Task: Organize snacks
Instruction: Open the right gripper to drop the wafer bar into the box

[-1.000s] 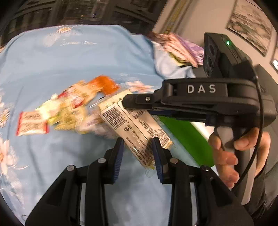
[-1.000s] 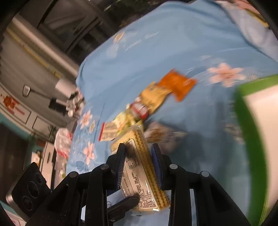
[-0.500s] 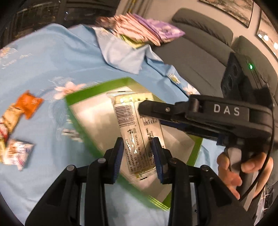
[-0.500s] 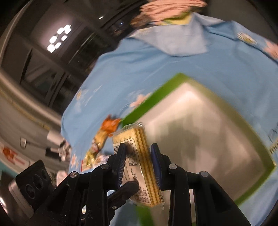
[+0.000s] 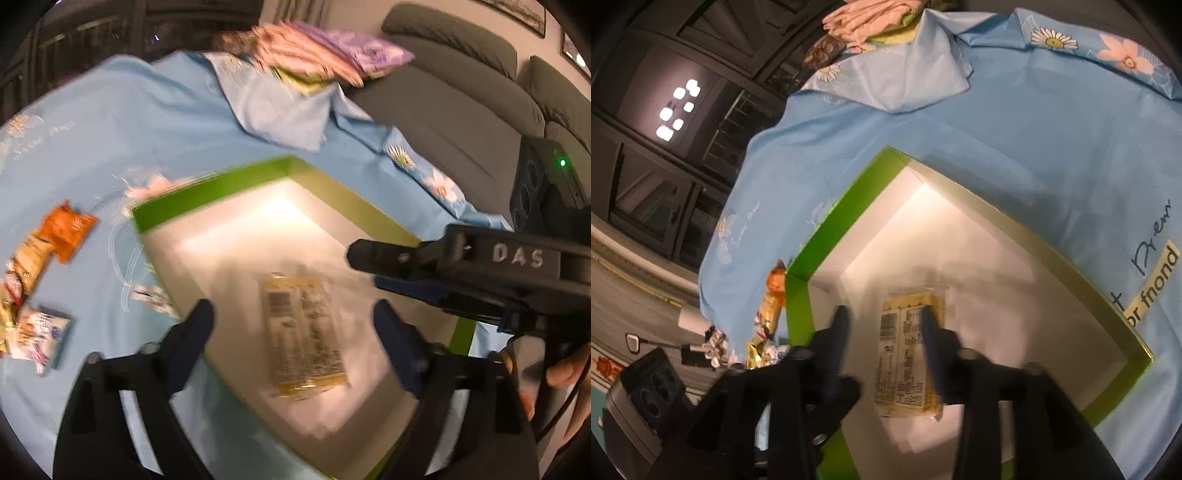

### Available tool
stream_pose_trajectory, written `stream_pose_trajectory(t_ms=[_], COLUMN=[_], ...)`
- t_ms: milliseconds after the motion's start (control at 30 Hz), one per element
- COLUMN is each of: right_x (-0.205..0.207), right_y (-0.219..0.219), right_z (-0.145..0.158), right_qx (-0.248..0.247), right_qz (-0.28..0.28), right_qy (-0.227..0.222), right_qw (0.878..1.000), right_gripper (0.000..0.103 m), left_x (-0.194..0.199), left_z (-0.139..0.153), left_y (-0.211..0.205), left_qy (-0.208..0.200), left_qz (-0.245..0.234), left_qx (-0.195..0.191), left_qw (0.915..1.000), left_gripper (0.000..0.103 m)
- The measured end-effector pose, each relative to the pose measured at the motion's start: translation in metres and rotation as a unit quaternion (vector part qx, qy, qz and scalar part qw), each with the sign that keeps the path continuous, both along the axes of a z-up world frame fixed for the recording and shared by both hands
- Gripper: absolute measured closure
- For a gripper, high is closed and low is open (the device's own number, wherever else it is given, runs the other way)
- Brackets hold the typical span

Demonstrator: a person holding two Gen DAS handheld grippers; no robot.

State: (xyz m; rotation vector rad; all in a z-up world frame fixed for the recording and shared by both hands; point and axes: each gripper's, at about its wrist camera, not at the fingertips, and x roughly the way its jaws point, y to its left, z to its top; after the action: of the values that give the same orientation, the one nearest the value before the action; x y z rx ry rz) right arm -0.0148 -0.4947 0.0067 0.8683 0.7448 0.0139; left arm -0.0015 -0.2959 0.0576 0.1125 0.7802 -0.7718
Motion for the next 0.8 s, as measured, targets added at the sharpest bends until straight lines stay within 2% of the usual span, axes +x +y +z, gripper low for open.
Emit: stream_pose_trajectory(t_ms=[33,67,100,233,333,467,633,800], right_x=[-0.002,-0.004,-0.005,0.001,0.012,0.028,0.051,0.085], right_y=[0.002,0.004,0.008,0.035,0.065,0.108,0.158,0.195], right_z=[0.003,0.006,0.009,0.024,0.033,0.040,0.033,0.005], right_qx=[0.001,0.004,0.007,-0.008,-0.022,-0.017,0.003,0.053], right_qz=[-0.003,-0.006,-0.007,0.020,0.048,0.098,0.152,0.192], right_qy=[-0.007,-0.015,-0.023,-0.038,-0.043,-0.053,-0.047,-0.026], right_qw=[1.000,1.000,1.000,0.999,0.998,0.994,0.987,0.980], right_gripper=[0.034,0.023,0.020,0.018,0.016,0.016,0.016,0.016], left_x=[0.001,0.003,0.006,0.010,0.013,0.020,0.040,0.065], left_z=[0.003,0.006,0.009,0.017,0.018,0.013,-0.006,-0.024], left_y=[0.008,0.018,0.030,0.081,0.120,0.171,0.233,0.267], left_qy=[0.001,0.005,0.009,0.000,-0.018,-0.026,0.015,0.061], left_qz=[0.008,0.022,0.037,0.084,0.124,0.155,0.184,0.146], left_qx=[-0.006,-0.014,-0.025,-0.033,-0.015,-0.003,-0.019,-0.068], left_qw=[0.9999,0.9996,0.9990,0.9959,0.9920,0.9875,0.9827,0.9851], left_gripper=[0.002,0.000,0.000,0.000,0.000,0.000,0.000,0.000])
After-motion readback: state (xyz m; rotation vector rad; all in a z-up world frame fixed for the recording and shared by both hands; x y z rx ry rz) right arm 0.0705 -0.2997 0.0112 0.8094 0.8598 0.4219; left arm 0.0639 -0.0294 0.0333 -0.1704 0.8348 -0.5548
